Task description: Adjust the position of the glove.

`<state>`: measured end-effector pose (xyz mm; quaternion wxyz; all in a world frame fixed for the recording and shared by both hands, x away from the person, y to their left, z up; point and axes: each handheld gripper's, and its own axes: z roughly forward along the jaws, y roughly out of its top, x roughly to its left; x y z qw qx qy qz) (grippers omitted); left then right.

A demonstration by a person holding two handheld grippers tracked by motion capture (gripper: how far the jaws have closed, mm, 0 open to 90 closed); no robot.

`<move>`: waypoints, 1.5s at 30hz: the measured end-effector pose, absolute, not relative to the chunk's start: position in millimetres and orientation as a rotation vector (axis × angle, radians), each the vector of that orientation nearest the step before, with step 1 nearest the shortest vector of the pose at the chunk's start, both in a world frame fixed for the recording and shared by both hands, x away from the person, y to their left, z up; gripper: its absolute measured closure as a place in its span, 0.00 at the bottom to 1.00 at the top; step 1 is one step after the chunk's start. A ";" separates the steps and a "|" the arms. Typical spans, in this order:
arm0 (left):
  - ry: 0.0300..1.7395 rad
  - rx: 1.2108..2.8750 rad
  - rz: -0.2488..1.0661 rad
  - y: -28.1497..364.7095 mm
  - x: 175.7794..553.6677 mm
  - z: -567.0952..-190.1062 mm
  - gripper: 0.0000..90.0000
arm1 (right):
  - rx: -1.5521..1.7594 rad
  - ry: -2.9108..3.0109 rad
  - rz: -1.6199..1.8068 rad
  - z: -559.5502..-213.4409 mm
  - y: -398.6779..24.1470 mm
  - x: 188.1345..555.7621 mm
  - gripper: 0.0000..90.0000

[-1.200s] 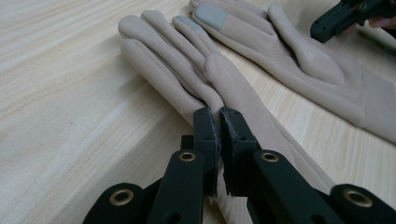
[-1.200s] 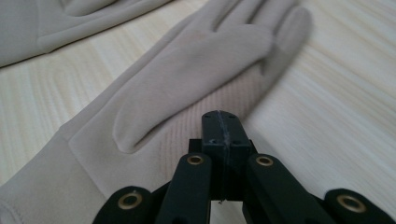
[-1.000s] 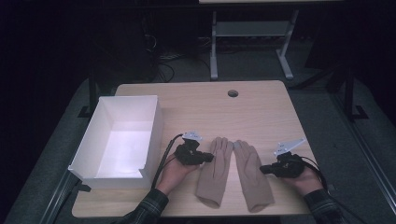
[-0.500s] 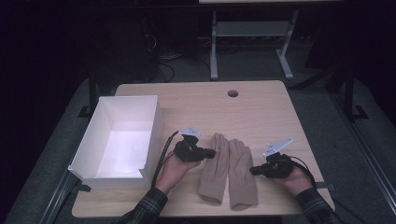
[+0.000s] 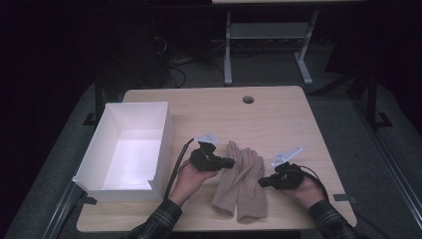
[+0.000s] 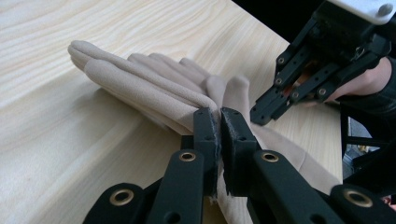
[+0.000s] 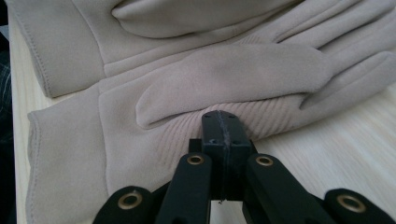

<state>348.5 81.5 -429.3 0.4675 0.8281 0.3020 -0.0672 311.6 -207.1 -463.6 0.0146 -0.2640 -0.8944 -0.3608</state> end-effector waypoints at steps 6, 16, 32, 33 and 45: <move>0.738 2.022 -0.167 75.7 352.2 -426.0 0.95 | -0.801 -2.796 -1.136 -463.9 -188.1 315.7 1.00; 0.724 2.067 -0.162 56.4 355.1 -434.8 0.94 | -0.772 -2.809 -1.162 -465.7 -160.5 323.4 1.00; 0.665 2.091 -0.208 43.8 345.9 -437.3 0.96 | -1.091 -2.774 -1.295 -452.9 -224.1 331.6 0.66; 0.665 2.091 -0.208 43.8 345.9 -437.3 0.98 | -1.091 -2.774 -1.295 -452.9 -224.1 331.6 0.66; 0.633 2.229 -0.221 21.1 323.4 -461.8 0.99 | -1.438 -2.798 -1.326 -465.6 -258.7 346.9 0.23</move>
